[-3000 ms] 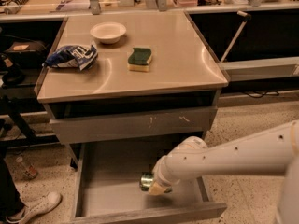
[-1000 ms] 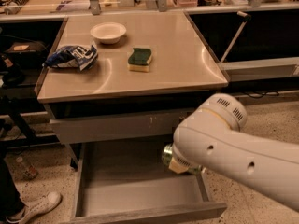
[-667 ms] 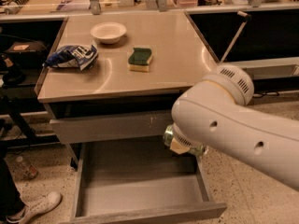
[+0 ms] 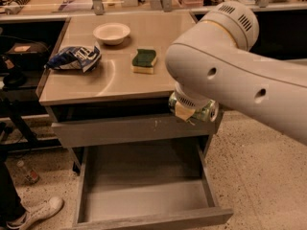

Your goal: Pick green can from middle drawer and place on counter

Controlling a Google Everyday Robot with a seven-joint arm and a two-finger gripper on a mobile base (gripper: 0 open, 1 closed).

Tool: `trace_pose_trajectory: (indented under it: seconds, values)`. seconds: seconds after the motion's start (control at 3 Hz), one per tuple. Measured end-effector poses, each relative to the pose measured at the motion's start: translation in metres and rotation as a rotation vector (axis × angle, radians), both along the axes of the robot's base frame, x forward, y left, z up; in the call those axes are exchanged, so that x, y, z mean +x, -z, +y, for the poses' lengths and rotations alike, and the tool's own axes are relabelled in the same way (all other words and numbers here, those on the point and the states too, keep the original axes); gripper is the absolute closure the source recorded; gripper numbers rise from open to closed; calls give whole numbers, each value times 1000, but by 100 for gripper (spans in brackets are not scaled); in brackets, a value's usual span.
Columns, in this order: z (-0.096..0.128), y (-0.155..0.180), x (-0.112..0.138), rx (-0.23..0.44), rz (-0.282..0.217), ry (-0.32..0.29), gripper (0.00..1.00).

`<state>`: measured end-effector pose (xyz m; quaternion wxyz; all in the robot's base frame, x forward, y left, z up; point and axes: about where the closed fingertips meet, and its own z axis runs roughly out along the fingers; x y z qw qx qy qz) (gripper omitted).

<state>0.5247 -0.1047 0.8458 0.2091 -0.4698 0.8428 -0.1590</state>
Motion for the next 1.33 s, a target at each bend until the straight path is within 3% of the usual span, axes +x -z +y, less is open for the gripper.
trace_pose_trajectory:
  seconds: [0.67, 1.33]
  values:
    - [-4, -5, 14, 32, -7, 27, 100]
    - [-24, -43, 78, 160, -62, 100, 100]
